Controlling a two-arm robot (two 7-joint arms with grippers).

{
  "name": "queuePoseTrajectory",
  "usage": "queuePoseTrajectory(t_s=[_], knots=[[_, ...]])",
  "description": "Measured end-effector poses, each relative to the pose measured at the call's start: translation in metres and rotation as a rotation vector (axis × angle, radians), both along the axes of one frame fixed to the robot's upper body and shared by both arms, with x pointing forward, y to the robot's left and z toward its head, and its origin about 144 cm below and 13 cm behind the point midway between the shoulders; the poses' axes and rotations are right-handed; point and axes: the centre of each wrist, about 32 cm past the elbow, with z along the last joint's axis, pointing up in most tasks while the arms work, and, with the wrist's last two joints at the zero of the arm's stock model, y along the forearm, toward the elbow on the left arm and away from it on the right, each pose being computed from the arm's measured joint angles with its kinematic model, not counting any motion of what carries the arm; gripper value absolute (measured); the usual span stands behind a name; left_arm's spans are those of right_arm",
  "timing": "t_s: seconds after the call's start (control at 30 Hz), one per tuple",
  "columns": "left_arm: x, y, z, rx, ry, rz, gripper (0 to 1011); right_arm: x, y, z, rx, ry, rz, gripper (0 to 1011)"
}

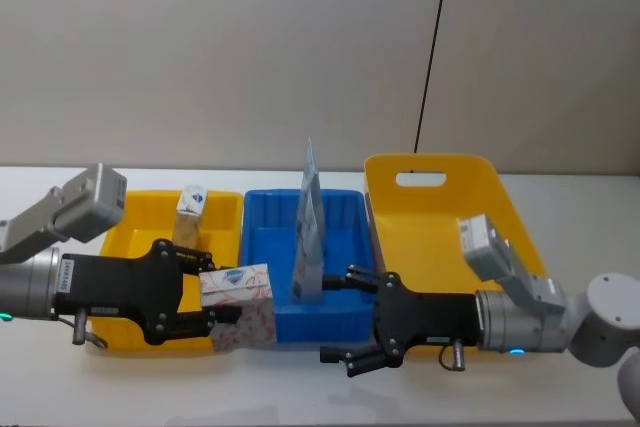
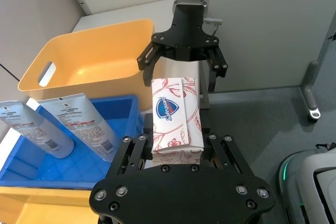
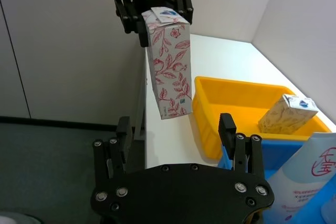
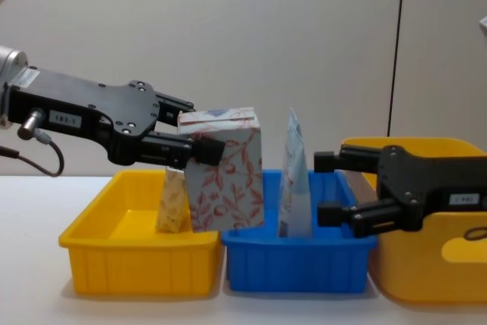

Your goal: Bimanual collaborative sorting of washing and personal care products

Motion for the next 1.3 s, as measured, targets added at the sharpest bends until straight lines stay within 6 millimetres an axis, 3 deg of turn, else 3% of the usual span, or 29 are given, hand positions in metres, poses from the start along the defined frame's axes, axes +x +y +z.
queuePoseTrajectory(t_s=[0.43, 1.3], knots=[[0.000, 0.000, 0.000, 0.000, 0.000, 0.000, 416, 0.009, 0.013, -0.002, 0.001, -0.009, 0.003, 1000], [0.000, 0.000, 0.000, 0.000, 0.000, 0.000, 416, 0.009, 0.039, -0.006, -0.005, -0.015, -0.012, 1000]])
